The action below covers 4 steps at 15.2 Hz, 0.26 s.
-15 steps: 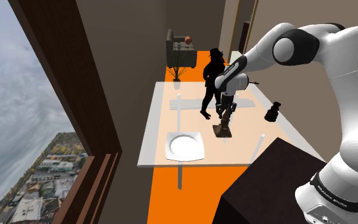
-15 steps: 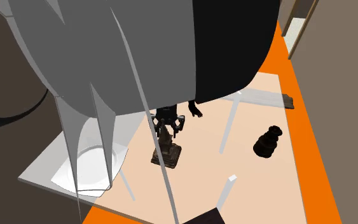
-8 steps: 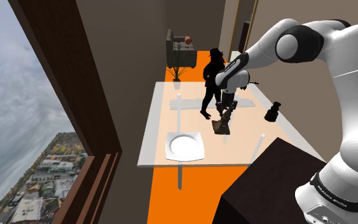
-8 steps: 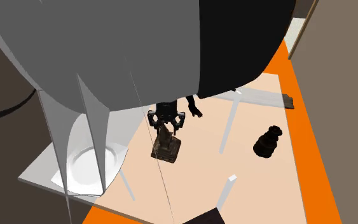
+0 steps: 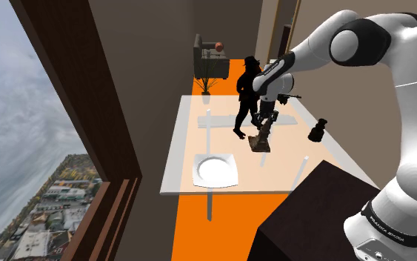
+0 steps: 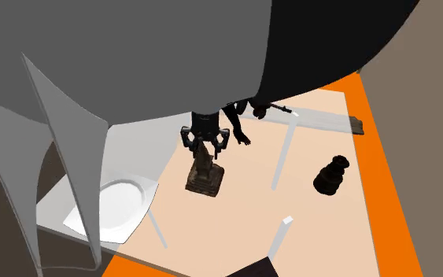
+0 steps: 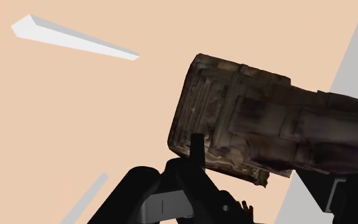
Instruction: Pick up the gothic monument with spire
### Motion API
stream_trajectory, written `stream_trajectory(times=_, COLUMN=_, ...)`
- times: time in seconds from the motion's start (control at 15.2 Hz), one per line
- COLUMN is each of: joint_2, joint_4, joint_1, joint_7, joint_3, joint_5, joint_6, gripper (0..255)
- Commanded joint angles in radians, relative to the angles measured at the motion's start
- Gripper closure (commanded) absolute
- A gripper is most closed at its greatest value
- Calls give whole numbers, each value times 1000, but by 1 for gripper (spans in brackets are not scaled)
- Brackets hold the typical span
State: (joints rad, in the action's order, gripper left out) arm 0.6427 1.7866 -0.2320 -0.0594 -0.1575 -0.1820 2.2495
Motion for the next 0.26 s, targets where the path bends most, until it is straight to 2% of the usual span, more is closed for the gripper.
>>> stream_trajectory(times=0.0, joint_2=-19, joint_4=-3, joint_1=3, joint_7=4, joint_3=-3, joint_5=5, joint_6=-22, gripper=255)
stream_trajectory(times=0.2, joint_2=-30, joint_4=-2, joint_1=4, joint_7=6, joint_3=-5, joint_5=7, joint_6=-32, gripper=255)
